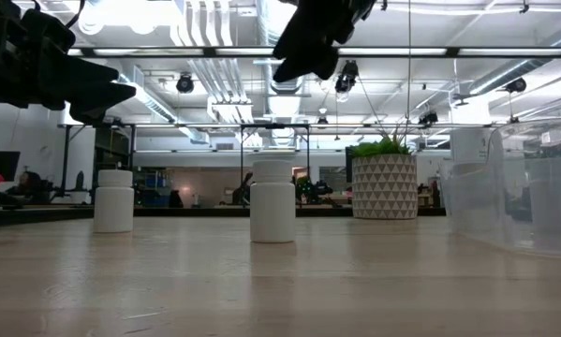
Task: Pick and place pill bottles into a basket
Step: Put the white medicine bottle into the transparent bin
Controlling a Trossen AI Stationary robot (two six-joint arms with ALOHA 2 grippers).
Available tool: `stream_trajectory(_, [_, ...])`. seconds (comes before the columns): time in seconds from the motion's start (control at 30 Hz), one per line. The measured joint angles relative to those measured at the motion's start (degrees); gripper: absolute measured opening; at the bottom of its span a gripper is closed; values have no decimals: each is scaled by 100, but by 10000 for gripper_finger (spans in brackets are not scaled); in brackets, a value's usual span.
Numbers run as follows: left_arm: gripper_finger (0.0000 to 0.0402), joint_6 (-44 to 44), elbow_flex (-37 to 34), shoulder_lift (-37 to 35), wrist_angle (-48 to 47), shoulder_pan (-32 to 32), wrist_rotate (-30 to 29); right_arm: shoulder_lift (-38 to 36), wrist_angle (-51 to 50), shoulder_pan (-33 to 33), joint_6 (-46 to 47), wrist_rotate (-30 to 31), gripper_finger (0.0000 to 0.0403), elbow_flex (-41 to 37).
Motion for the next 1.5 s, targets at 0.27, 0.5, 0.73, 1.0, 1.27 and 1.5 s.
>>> stream_trajectory(0.27, [222,-2,0,17,0,-1,-2,94,12,11,330,-26,219,-102])
stream_trajectory(0.5, [222,-2,0,35,-1,-1,-1,214,165,159,7,-33,219,-170])
stream_trajectory(0.73, [222,-2,0,44,0,0,-1,713,339,256,-104,-81,219,-170])
stream_trajectory(1.0, [222,0,0,45,0,1,-1,1093,550,287,-81,-92,219,-177])
stream_trajectory(1.27, [222,-1,0,44,-2,1,0,1143,642,496,-212,-180,219,-162])
stream_trajectory(1.5, [222,0,0,42,0,1,-1,1291,635,693,-190,-19,219,-157])
